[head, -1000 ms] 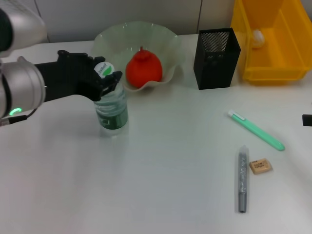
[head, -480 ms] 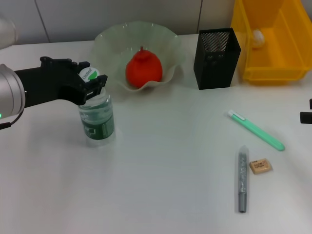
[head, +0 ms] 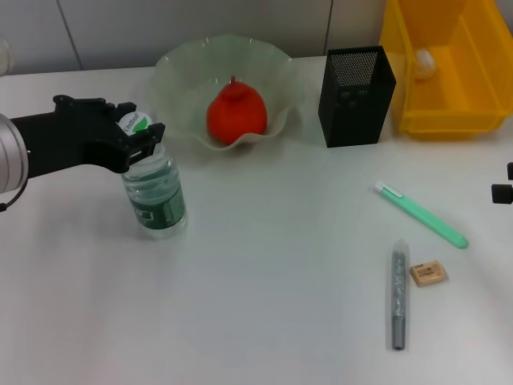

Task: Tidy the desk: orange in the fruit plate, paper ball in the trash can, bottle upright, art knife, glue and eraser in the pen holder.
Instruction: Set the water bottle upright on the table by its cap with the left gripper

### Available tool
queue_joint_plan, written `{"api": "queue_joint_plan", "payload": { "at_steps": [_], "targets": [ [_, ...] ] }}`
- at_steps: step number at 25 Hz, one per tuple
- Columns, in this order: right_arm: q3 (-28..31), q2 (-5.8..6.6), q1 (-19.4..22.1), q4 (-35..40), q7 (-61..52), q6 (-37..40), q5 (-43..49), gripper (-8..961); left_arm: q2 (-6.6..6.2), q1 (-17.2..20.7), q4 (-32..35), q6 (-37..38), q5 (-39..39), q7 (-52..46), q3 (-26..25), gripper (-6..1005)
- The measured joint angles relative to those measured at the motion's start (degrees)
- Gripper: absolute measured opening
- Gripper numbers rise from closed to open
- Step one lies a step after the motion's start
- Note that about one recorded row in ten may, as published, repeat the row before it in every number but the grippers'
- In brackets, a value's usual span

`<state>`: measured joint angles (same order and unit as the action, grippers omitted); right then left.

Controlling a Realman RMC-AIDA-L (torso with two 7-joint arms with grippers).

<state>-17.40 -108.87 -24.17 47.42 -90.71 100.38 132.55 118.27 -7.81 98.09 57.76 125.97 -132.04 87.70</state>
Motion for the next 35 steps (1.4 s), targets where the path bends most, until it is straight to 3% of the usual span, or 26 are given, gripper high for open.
{"api": "queue_joint_plan", "payload": {
  "at_steps": [35],
  "targets": [
    [-0.45,-0.2,-0.09,-1.11,0.51,-1.43,-0.03,700,0.11,-0.59,0.99,1.82,0.46,0.56,-0.78,434]
  ]
}}
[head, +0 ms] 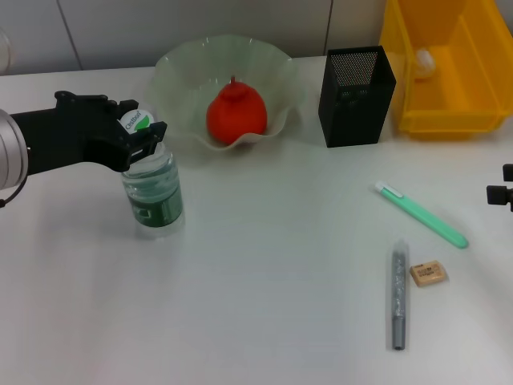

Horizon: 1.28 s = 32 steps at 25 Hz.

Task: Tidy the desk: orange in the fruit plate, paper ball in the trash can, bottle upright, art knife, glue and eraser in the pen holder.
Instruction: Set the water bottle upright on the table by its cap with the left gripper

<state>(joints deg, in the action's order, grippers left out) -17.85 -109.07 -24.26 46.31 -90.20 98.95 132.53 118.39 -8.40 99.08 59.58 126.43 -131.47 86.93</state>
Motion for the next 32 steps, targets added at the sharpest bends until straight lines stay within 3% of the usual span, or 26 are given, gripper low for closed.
{"api": "queue_joint_plan", "payload": {
  "at_steps": [32],
  "targets": [
    [-0.57,0.0,-0.61,-0.15,-0.11,0.01,0.0,700,-0.03,0.02,-1.03,1.33,-1.51,0.33,-1.37,549]
  ]
}}
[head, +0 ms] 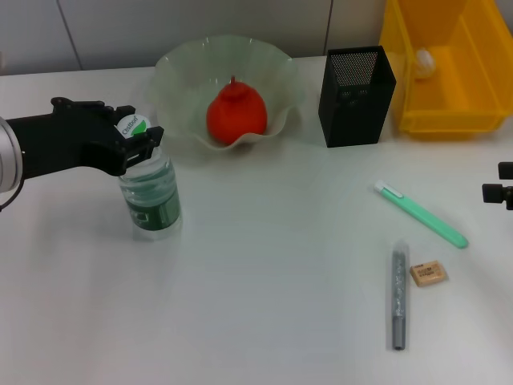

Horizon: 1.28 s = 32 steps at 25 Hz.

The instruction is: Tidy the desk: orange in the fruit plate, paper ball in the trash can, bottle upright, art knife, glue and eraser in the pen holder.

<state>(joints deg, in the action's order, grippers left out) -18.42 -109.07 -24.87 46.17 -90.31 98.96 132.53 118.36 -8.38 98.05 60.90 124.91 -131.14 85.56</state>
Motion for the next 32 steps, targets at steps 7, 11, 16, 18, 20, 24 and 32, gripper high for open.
{"api": "queue_joint_plan", "payload": {
  "at_steps": [7,11,16,18,20,24,32],
  "targets": [
    [-0.24,-0.11,0.0,-0.03,0.03,-0.08,0.0,701,0.02,-0.21,0.07,0.65,-2.7,0.04,-1.41,578],
    [-0.29,-0.13,0.0,-0.03,0.05,-0.09,0.0,701,0.03,-0.32,0.06,0.82,-2.75,0.05,-1.45,595],
    [-0.3,-0.17,-0.01,-0.03,0.07,-0.09,0.0,700,0.05,-0.31,0.18,0.85,-2.81,0.08,-1.59,680],
    [-0.3,-0.17,-0.04,-0.03,0.07,-0.09,0.0,700,0.07,-0.3,0.32,0.89,-2.95,0.09,-1.68,732],
    [-0.3,-0.17,-0.05,-0.03,0.08,-0.09,0.0,700,0.07,-0.34,0.56,1.0,-4.01,0.09,-2.46,757],
    [-0.3,-0.22,-0.07,-0.03,0.1,-0.09,0.0,700,0.02,-0.35,0.77,1.14,-7.01,0.37,-4.63,755],
    [-0.73,-0.43,-0.15,-0.04,0.1,-0.08,0.0,699,0.0,0.19,-0.22,11.47,-19.86,11.3,-12.69,752]
  ]
}}
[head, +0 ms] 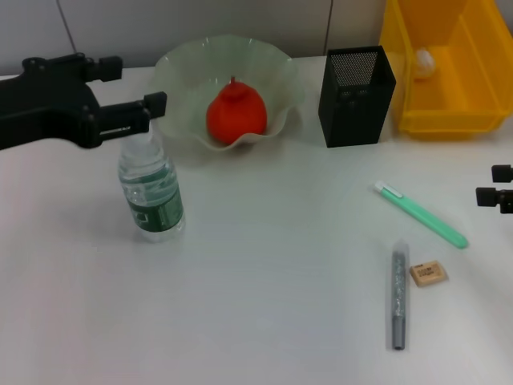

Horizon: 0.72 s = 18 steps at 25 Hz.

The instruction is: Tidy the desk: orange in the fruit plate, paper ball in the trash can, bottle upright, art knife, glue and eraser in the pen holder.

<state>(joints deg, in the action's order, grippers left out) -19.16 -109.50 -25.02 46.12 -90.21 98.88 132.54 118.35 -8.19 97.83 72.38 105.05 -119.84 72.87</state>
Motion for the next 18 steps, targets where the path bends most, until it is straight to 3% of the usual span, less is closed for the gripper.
{"api": "queue_joint_plan", "payload": {
  "at_steps": [6,11,15,18],
  "targets": [
    [-0.99,-0.55,-0.72,-0.07,-0.32,-0.05,0.0,698,0.04,1.57,-3.89,13.16,-13.63,8.58,-6.13,750],
    [-1.7,-1.16,-1.85,-0.07,-0.61,0.24,-0.01,697,0.12,3.05,-7.3,20.58,-18.1,12.39,-6.39,748],
    [-4.17,-2.52,-2.92,0.24,-2.07,0.55,-0.3,697,0.15,3.57,-9.24,22.86,-18.15,14.45,-6.0,747],
    [-5.34,-4.52,-3.75,1.59,-3.93,0.64,-0.36,696,0.12,3.48,-12.23,25.65,-18.16,17.18,-6.02,745]
  ]
}}
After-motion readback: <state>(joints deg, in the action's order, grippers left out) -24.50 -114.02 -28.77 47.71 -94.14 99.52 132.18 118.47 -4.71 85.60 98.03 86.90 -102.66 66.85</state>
